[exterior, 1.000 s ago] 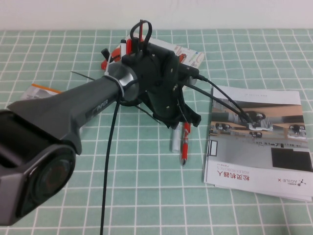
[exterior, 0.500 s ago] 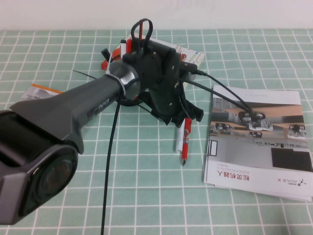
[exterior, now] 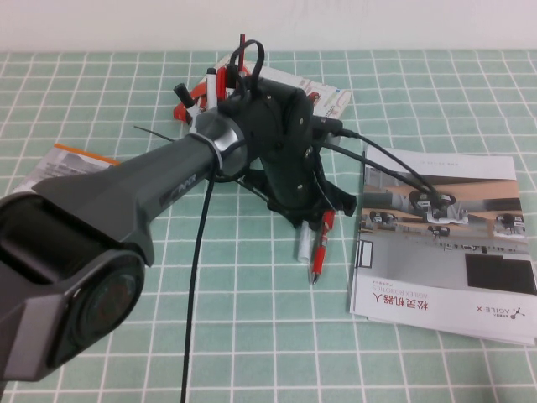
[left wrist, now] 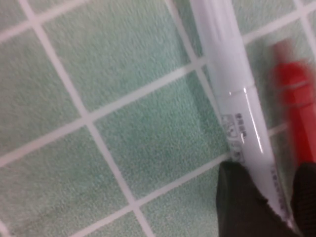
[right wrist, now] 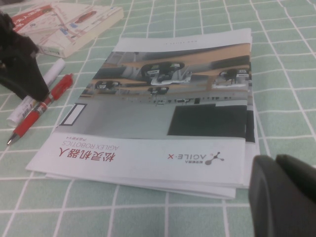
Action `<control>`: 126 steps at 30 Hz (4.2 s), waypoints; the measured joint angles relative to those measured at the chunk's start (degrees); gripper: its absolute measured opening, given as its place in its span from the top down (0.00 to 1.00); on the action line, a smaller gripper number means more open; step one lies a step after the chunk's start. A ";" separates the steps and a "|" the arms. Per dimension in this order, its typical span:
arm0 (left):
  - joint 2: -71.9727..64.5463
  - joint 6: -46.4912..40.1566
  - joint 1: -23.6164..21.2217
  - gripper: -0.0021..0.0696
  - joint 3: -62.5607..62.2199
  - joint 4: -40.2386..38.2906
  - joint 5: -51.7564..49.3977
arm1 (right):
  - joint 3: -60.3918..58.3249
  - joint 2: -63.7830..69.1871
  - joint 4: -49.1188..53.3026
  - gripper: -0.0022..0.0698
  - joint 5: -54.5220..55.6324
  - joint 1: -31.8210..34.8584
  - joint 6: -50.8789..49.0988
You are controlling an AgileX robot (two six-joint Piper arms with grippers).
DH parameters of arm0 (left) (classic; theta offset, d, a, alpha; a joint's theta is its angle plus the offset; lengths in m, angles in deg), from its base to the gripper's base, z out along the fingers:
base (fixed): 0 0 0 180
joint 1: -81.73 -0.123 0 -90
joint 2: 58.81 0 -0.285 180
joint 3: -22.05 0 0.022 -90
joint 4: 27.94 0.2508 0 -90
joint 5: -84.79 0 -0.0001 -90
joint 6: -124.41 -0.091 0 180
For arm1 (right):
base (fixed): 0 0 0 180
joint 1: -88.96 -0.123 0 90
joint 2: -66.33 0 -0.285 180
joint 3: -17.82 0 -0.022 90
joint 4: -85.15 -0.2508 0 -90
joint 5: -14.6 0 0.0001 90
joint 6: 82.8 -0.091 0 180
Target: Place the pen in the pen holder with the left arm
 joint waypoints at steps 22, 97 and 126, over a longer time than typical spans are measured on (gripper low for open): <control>-0.11 -1.12 0.30 0.83 -1.03 3.97 -8.31 | 0.00 0.00 0.00 1.00 0.00 0.00 0.00; 19.38 7.12 -15.97 0.83 49.31 15.28 94.12 | 0.00 0.00 0.00 1.00 0.00 0.00 0.00; 56.99 9.12 -14.64 0.95 66.77 20.22 74.56 | 0.00 0.00 0.00 1.00 0.00 0.00 0.00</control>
